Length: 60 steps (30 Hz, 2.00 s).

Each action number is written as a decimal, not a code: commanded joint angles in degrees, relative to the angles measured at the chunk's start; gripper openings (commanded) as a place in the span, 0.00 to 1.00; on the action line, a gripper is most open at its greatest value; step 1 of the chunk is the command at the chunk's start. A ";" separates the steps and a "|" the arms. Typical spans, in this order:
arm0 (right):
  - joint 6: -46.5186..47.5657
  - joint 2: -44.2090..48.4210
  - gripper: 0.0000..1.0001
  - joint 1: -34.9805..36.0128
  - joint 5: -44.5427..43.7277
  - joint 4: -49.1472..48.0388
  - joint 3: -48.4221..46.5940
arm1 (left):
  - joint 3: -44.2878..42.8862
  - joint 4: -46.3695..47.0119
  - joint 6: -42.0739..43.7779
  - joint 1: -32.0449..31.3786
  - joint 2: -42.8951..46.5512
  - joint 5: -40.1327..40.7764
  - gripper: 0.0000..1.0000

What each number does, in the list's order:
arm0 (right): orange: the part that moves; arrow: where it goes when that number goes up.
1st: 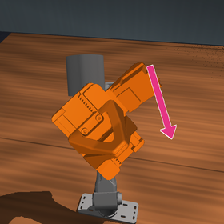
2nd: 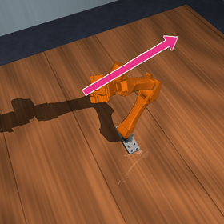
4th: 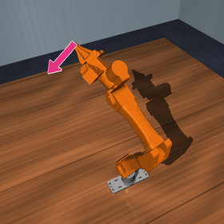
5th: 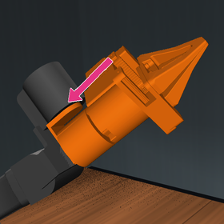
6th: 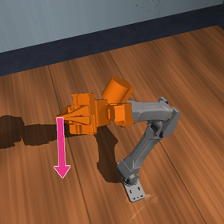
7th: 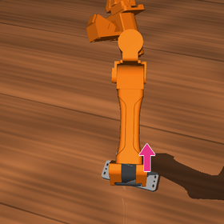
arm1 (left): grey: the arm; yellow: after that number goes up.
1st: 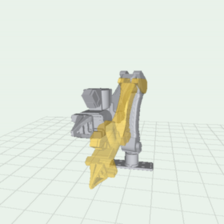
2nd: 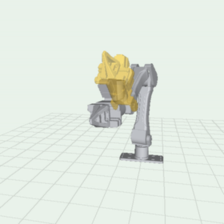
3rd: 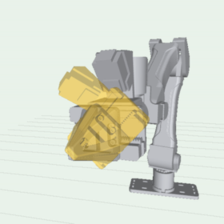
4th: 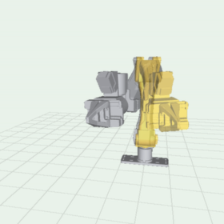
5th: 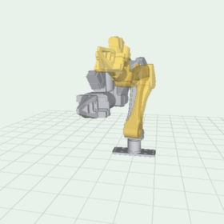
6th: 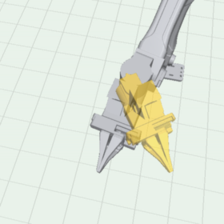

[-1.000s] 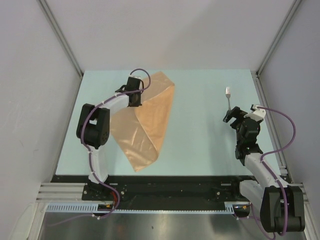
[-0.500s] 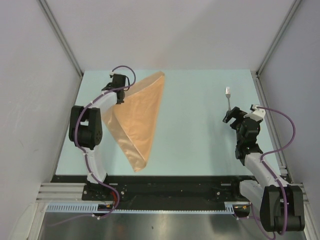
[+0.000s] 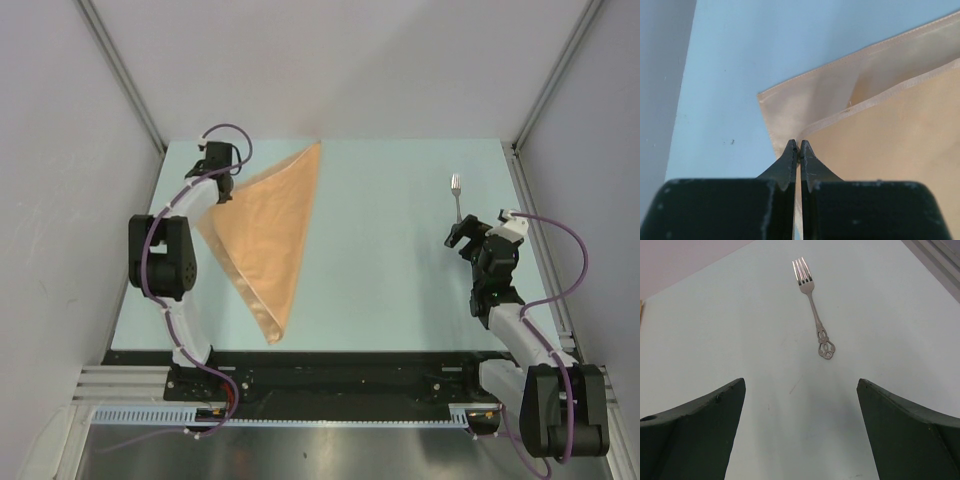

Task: Fold the napkin, place the utensils inside, and roll it up
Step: Fold the napkin

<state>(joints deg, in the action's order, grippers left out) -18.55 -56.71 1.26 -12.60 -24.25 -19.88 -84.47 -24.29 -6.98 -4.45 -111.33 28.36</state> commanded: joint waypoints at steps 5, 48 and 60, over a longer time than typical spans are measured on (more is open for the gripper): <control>0.35 -0.68 1.00 -0.29 0.29 -1.33 -2.01 | -3.42 -1.19 0.22 1.37 1.20 0.03 0.01; 0.26 -1.04 1.00 -0.90 1.00 -0.18 -2.53 | -1.31 -0.49 0.83 3.30 2.79 4.51 0.00; 0.26 -1.30 1.00 -0.82 1.35 -0.10 -2.71 | -2.46 -0.93 0.92 4.18 2.08 3.28 0.00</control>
<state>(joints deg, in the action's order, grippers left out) -18.52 -57.84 0.62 -11.46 -23.77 -20.08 -84.64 -25.06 -6.96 -0.97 -111.31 31.16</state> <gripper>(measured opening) 0.994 0.012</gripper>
